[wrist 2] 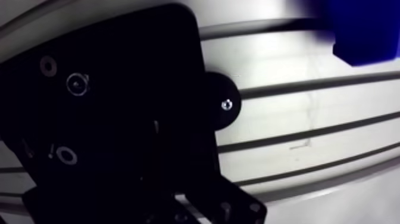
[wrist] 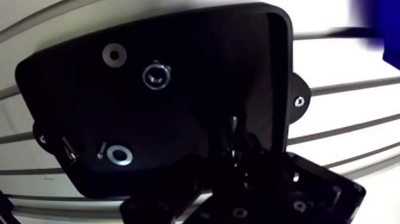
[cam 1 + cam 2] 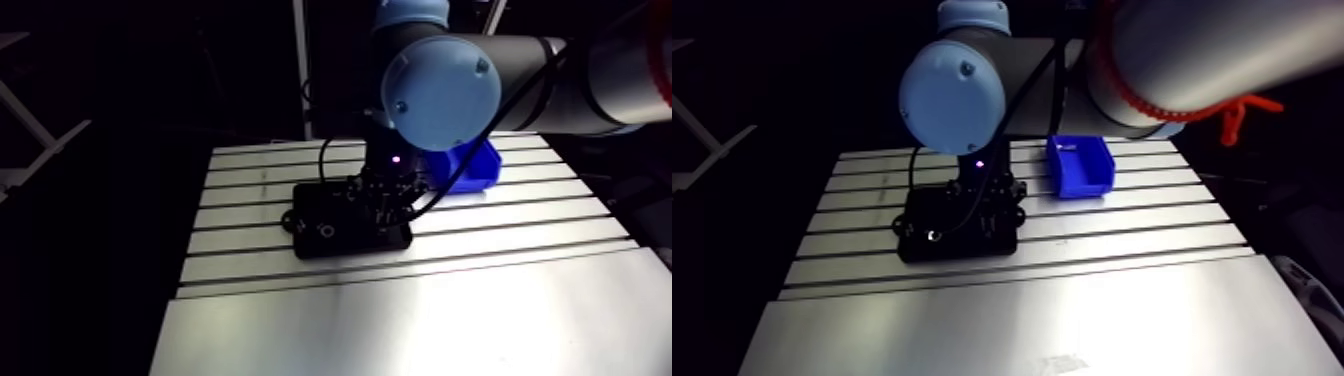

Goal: Pick up the M10 bolt from the tray and put it into the blue bin.

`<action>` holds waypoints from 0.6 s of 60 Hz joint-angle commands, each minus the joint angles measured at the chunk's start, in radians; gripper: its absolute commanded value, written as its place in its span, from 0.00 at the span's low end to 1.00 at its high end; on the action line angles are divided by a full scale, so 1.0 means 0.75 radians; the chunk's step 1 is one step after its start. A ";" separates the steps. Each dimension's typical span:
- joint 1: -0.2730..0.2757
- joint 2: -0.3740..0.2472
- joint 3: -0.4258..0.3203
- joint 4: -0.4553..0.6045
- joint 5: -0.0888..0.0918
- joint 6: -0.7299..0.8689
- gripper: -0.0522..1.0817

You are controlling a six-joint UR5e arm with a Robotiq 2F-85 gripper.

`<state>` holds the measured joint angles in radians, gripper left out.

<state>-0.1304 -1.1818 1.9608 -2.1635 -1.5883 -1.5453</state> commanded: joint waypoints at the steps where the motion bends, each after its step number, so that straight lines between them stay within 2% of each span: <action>1: 0.000 0.000 0.003 -0.012 0.000 0.000 0.75; 21: -0.002 -0.014 -0.003 -0.029 0.004 -0.006 0.85; 29: 0.000 -0.042 -0.008 -0.023 0.020 -0.031 0.92; 36: 0.018 -0.061 -0.011 -0.019 0.020 -0.041 0.95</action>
<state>-0.1299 -1.2061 1.9566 -2.1817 -1.5788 -1.5606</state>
